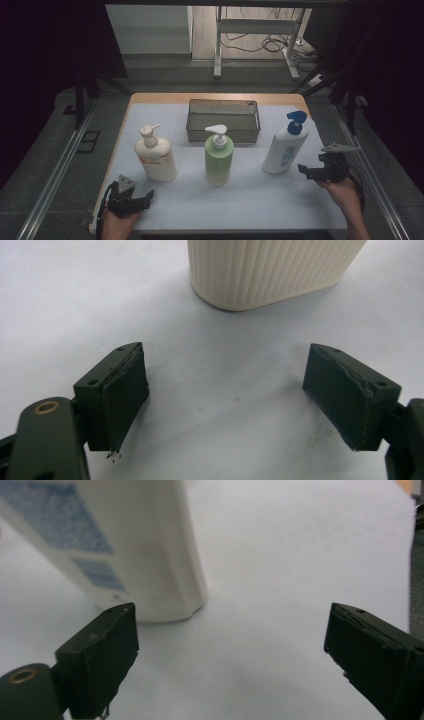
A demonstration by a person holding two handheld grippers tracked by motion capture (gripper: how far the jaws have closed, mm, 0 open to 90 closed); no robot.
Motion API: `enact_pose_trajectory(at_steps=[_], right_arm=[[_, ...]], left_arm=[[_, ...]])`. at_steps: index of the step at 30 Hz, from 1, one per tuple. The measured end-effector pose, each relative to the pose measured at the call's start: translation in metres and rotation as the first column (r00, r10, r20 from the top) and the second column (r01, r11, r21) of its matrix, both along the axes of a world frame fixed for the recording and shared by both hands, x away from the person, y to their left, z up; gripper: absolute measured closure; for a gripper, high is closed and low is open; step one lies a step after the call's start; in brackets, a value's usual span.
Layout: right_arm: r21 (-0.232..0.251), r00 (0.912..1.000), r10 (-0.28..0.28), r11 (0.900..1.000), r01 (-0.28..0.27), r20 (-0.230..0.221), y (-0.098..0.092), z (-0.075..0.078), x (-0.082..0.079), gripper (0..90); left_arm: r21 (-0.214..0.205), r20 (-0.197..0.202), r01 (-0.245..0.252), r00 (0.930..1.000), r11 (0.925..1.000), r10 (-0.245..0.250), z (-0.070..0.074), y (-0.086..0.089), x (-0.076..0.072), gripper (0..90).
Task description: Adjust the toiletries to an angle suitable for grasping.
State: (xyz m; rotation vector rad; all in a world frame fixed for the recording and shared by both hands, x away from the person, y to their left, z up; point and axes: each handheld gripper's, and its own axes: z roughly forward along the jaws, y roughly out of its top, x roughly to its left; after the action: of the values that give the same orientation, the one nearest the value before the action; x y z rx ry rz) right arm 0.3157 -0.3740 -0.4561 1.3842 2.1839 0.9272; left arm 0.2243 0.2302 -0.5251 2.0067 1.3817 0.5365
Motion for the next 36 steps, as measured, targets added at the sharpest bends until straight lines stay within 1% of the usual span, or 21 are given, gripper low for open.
enact_pose_trajectory(at_steps=[1, 3, 5, 6, 10, 12, 14, 15, 19, 22, 25, 26, 28, 30, 32, 33, 36], right_arm=[[0.0, 1.0, 0.0, 1.0, 0.0, 0.0, 0.0, 0.0, 0.0, 9.1], [-0.002, 1.0, -0.009, 1.0, 0.009, 0.003, -0.002, 0.002, 0.004, 12.9], [-0.015, 0.9997, -0.023, 0.9996, 0.023, 0.006, -0.004, 0.004, 0.008, 13.4], [-0.013, 0.9995, -0.031, 0.9994, 0.031, 0.007, -0.005, 0.005, 0.012, 13.9], [-0.019, 0.9995, -0.032, 0.9993, 0.032, 0.006, -0.006, 0.006, 0.018, 16.8], [-0.019, 0.9991, -0.043, 0.9989, 0.043, 0.003, -0.007, 0.006, 0.023, 17.2], [-0.011, 0.9991, -0.043, 0.999, 0.043, -0.001, -0.008, 0.006, 0.032, 19.2], [-0.011, 0.9991, -0.043, 0.999, 0.043, -0.001, -0.008, 0.006, 0.032, 19.2], [0.004, 0.9989, -0.046, 0.9989, 0.046, -0.004, -0.007, 0.006, 0.042, 20.2], [0.01, 0.9991, -0.042, 0.999, 0.043, -0.005, -0.007, 0.006, 0.05, 20.0], [0.03, 0.9995, -0.032, 0.9991, 0.032, -0.005, -0.006, 0.005, 0.058, 18.6], [0.043, 0.9998, -0.021, 0.9988, 0.022, -0.004, -0.005, 0.004, 0.063, 17.6], [0.05, 0.9998, -0.018, 0.9986, 0.018, -0.009, -0.004, 0.003, 0.065, 16.9], [0.055, 0.9999, 0.002, 0.9985, -0.002, -0.01, -0.002, 0.001, 0.071, 16.5], [0.053, 0.9999, 0.001, 0.9986, 0.0, -0.014, 0.0, 0.001, 0.072, 17.1], [0.054, 0.9998, 0.009, 0.9985, -0.008, -0.016, -0.001, 0.0, 0.073, 17.3], [0.072, 0.9993, 0.022, 0.9972, -0.019, -0.031, -0.002, -0.001, 0.074, 19.6]], left_arm=[[0.0, 0.0, 0.0, 1.0, 1.0, 0.0, 0.0, 0.0, 0.0, 17.6], [0.0, 0.0, 0.0, 1.0, 1.0, 0.0, 0.0, 0.0, 0.0, 17.7], [0.0, 0.0, 0.0, 1.0, 1.0, 0.0, 0.0, 0.0, 0.0, 17.6], [0.0, 0.0, 0.0, 1.0, 1.0, 0.0, 0.0, 0.0, 0.0, 17.6], [0.0, 0.0, 0.0, 1.0, 1.0, 0.0, 0.0, 0.0, 0.0, 17.6], [0.0, 0.0, 0.0, 1.0, 1.0, 0.0, 0.0, 0.0, 0.0, 17.6], [0.0, 0.0, 0.0, 1.0, 1.0, 0.0, 0.0, 0.0, 0.0, 17.6], [0.0, 0.0, 0.0, 1.0, 1.0, 0.0, 0.0, 0.0, 0.0, 17.6], [0.0, 0.0, 0.0, 1.0, 1.0, 0.0, 0.0, 0.0, 0.0, 17.6], [0.0, -0.001, 0.0, 1.0, 1.0, 0.0, 0.0, 0.0, 0.0, 17.6], [0.0, -0.001, 0.0, 1.0, 1.0, 0.0, 0.0, 0.0, 0.0, 17.6], [-0.001, -0.001, 0.0, 1.0, 1.0, 0.0, 0.0, 0.0, 0.0, 17.6], [-0.001, -0.001, 0.0, 1.0, 1.0, 0.0, 0.0, 0.0, 0.0, 17.6], [-0.001, -0.001, 0.0, 1.0, 1.0, 0.0, 0.0, 0.0, 0.0, 17.6], [0.0, -0.001, 0.0, 1.0, 1.0, 0.0, 0.0, 0.0, 0.0, 17.6], [0.0, -0.001, 0.0, 1.0, 1.0, 0.0, 0.0, 0.0, 0.0, 17.6], [0.0, -0.001, 0.0, 1.0, 1.0, 0.0, 0.0, 0.0, 0.0, 17.6]])
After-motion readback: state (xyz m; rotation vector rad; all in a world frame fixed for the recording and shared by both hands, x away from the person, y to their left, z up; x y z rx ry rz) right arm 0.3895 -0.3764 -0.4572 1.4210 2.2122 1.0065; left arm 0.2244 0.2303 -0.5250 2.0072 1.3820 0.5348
